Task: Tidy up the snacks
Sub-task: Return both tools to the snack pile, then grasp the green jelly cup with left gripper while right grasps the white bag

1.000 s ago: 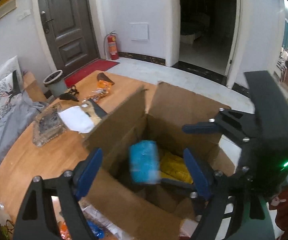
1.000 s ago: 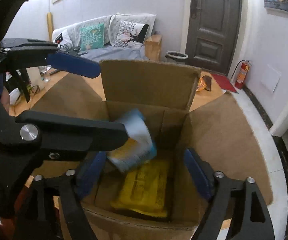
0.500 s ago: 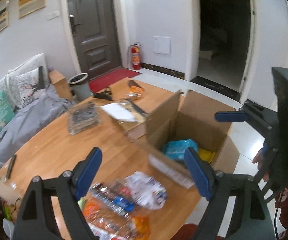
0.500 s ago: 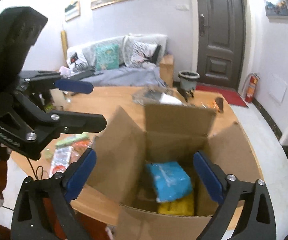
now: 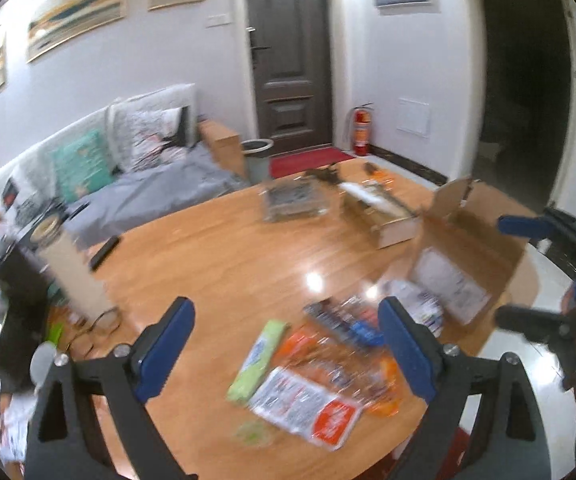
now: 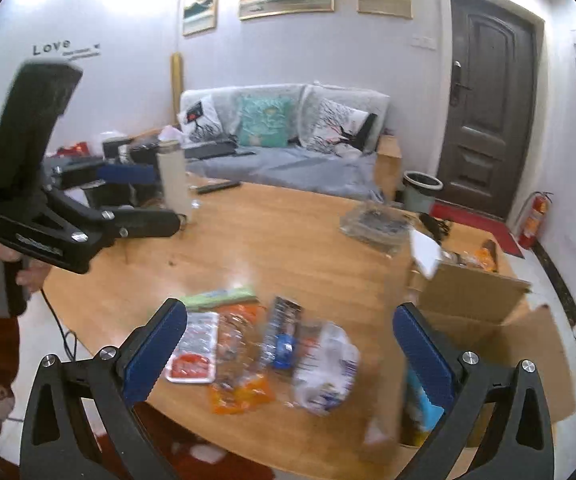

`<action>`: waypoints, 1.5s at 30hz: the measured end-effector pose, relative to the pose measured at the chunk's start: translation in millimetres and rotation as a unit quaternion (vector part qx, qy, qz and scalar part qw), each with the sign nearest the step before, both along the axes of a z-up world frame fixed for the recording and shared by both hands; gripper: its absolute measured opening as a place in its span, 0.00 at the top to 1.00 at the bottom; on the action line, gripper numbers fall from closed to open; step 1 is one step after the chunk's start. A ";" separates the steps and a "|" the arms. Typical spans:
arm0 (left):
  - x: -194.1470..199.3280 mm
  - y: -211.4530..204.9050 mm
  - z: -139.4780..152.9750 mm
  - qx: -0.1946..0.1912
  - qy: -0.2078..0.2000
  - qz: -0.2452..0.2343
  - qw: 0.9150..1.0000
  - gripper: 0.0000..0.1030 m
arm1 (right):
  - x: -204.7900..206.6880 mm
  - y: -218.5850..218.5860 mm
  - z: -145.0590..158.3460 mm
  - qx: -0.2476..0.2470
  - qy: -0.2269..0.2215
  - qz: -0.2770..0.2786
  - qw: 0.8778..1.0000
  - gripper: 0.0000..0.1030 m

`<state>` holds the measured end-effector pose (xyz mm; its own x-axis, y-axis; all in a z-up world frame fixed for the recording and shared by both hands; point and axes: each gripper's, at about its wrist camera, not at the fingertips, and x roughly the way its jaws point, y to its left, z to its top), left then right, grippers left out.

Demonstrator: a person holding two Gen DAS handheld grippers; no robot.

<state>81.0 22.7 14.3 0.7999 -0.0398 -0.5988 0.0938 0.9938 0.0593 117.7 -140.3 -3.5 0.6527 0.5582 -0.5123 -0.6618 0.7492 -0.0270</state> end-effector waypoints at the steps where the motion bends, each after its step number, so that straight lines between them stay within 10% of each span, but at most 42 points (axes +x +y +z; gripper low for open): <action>1: -3.9 9.1 -8.1 -0.001 0.003 0.009 1.000 0.11 | -4.2 4.9 -1.2 0.001 -0.007 0.004 1.000 0.02; 7: -16.0 41.6 -65.2 -0.005 0.040 0.040 0.998 0.11 | -12.1 34.8 -32.6 0.016 0.010 0.014 1.000 0.23; 20: -16.8 62.5 -176.1 -0.072 0.121 0.054 0.989 0.26 | 15.0 16.8 -126.3 -0.025 0.044 -0.163 0.985 0.27; 36: -0.6 59.5 -194.6 -0.087 0.111 0.028 0.990 0.42 | 61.2 15.4 -174.7 -0.009 0.099 -0.202 0.974 0.28; 45: 3.0 57.9 -195.5 -0.071 0.106 0.026 0.992 0.56 | 79.4 6.6 -187.4 0.026 0.130 -0.208 0.969 0.48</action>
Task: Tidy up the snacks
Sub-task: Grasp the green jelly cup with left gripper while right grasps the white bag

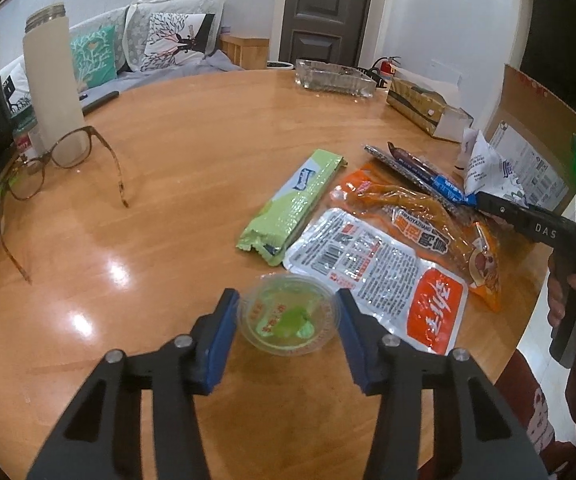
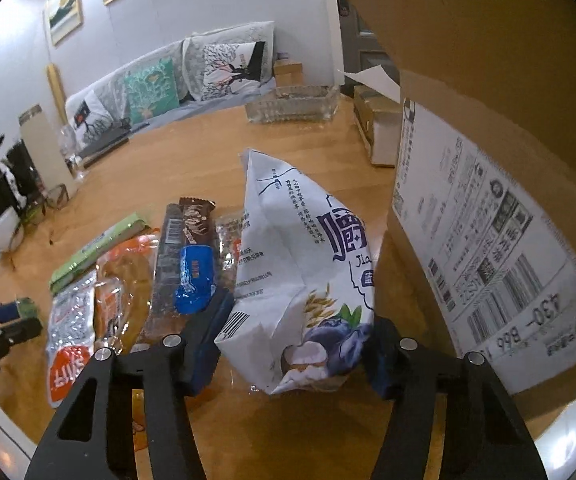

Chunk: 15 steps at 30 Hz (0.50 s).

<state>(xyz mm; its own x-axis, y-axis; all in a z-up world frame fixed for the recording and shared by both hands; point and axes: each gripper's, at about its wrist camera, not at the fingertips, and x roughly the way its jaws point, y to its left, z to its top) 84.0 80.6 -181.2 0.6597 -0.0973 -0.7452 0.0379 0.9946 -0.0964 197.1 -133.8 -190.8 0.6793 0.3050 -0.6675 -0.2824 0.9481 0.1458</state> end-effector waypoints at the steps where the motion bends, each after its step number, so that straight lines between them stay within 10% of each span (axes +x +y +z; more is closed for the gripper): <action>1: 0.1 0.0 0.1 0.000 0.001 0.000 1.000 0.56 | 0.1 0.7 -0.2 -0.001 -0.003 0.002 1.000 0.51; 15: -9.9 1.9 44.8 0.003 -0.043 0.008 0.999 0.57 | -33.0 9.3 28.4 0.019 -0.047 0.062 0.997 0.64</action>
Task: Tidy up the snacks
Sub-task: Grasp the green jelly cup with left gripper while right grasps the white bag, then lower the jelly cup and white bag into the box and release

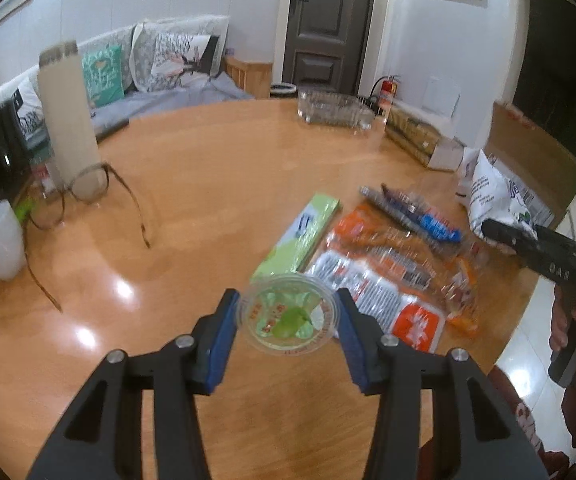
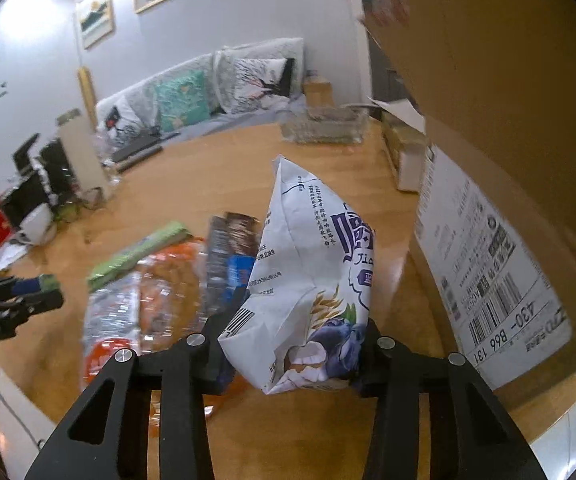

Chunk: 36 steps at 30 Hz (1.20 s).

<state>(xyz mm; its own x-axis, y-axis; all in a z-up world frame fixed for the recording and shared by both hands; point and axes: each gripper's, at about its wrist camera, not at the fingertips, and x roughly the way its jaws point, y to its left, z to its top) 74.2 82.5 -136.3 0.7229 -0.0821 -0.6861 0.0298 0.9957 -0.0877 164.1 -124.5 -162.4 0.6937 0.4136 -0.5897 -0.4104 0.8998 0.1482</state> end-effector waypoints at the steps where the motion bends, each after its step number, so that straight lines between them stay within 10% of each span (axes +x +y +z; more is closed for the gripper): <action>1: -1.7 -1.5 8.3 0.002 -0.008 -0.002 1.000 0.57 | -3.9 2.3 4.8 0.000 -0.006 0.009 1.000 0.64; 20: 8.5 -99.1 192.7 0.041 -0.142 -0.119 0.982 0.57 | -61.6 -7.1 157.5 0.029 -0.103 0.124 0.986 0.64; 36: 97.3 -270.7 199.5 0.039 -0.083 -0.245 0.965 0.57 | -21.1 -133.5 155.8 0.025 -0.055 0.012 0.998 0.64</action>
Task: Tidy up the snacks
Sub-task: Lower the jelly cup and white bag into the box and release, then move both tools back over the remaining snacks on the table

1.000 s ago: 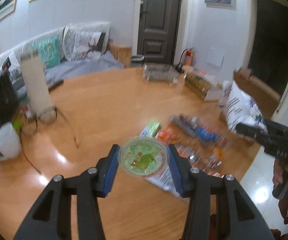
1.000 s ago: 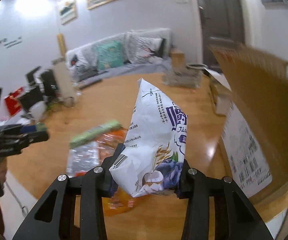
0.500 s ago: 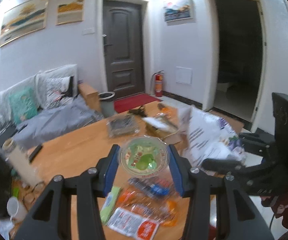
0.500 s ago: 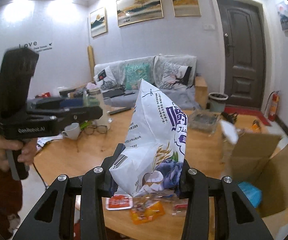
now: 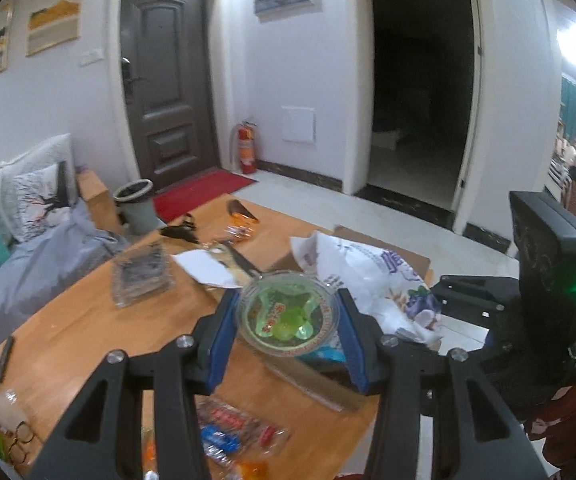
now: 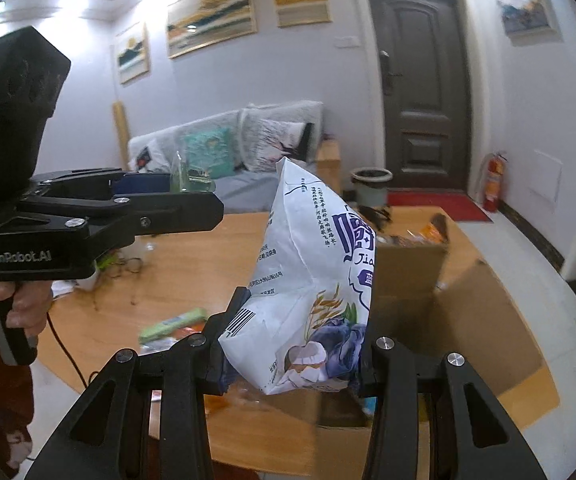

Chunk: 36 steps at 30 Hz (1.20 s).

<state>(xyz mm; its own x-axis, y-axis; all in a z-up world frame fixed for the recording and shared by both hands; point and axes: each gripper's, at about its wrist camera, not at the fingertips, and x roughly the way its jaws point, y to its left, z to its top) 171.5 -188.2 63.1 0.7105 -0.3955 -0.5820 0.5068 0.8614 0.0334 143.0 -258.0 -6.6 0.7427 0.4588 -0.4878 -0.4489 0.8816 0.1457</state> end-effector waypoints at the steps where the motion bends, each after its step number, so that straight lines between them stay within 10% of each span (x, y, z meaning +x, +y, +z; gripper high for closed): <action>1: 4.4 -7.4 -3.2 0.003 0.006 -0.003 1.000 0.57 | 4.2 -6.6 -3.6 0.001 0.007 -0.004 1.000 0.64; 17: 72.3 -77.1 -62.3 0.047 0.094 -0.029 0.994 0.55 | 70.3 -52.9 -64.0 -0.039 0.075 -0.043 0.995 0.63; 20: 75.8 -79.6 -68.2 0.061 0.094 -0.022 0.993 0.38 | 77.0 -51.4 -72.5 -0.047 0.089 -0.040 0.994 0.58; 24: 72.5 -74.7 -70.6 0.077 0.087 -0.011 0.993 0.34 | 70.8 -48.8 -75.0 -0.066 0.064 -0.038 0.995 0.36; 36: 46.4 -7.8 -37.7 0.032 0.061 0.027 0.997 0.29 | 43.3 -30.7 -46.3 -0.058 0.038 -0.011 0.998 0.32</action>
